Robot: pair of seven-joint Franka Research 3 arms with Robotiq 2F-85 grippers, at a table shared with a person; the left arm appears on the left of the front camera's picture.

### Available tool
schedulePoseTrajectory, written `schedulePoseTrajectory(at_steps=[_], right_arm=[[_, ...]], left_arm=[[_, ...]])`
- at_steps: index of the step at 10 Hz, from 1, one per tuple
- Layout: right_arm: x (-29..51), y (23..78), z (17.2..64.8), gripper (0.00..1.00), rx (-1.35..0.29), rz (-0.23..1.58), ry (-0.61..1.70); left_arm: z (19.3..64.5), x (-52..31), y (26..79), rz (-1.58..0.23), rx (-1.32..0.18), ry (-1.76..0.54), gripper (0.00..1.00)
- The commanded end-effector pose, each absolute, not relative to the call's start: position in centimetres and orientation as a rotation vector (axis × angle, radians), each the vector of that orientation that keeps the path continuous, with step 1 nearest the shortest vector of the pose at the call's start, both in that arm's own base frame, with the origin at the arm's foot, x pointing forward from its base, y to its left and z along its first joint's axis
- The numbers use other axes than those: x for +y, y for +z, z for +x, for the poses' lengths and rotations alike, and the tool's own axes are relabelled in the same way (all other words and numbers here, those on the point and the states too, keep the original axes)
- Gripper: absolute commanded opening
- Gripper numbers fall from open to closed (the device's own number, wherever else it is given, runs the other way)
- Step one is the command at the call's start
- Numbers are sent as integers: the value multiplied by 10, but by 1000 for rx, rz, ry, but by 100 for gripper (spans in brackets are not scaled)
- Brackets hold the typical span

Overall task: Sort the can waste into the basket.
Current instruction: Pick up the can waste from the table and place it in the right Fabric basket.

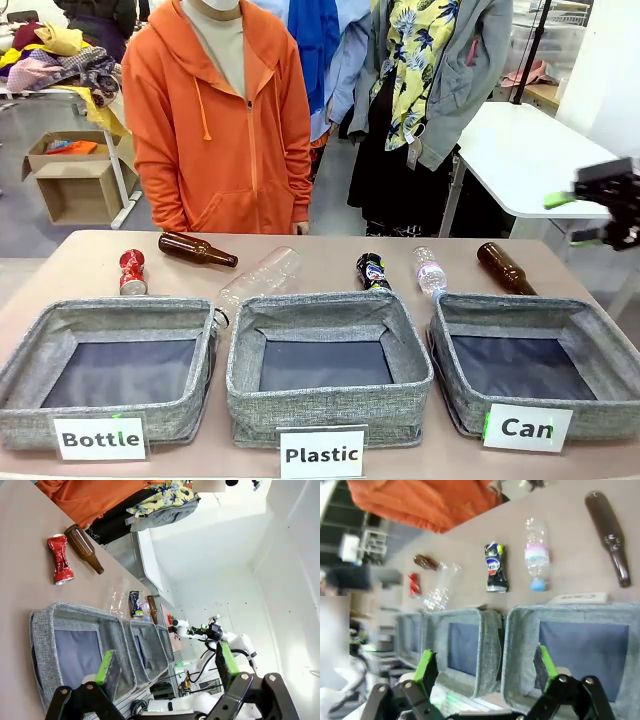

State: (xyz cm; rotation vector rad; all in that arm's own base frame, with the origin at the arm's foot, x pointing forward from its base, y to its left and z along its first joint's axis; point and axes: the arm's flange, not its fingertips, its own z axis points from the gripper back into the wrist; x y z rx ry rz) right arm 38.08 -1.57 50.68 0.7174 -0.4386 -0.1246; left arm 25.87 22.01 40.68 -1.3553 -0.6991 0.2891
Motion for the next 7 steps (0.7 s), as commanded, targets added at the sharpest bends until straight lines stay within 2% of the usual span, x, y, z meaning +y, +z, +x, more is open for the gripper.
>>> schedulePoseTrajectory(at_steps=[1,5,6,7], right_arm=[[43,523,412,100,-421,508,-26],[133,526,425,100,-403,264,163],[120,527,417,100,-426,375,138],[120,527,417,100,-426,375,138]], left_arm=[[258,222,408,-1361,-718,267,100],[258,222,408,-1361,-718,267,100],[258,222,408,-1361,-718,267,100],[258,222,408,-1361,-718,267,100]])
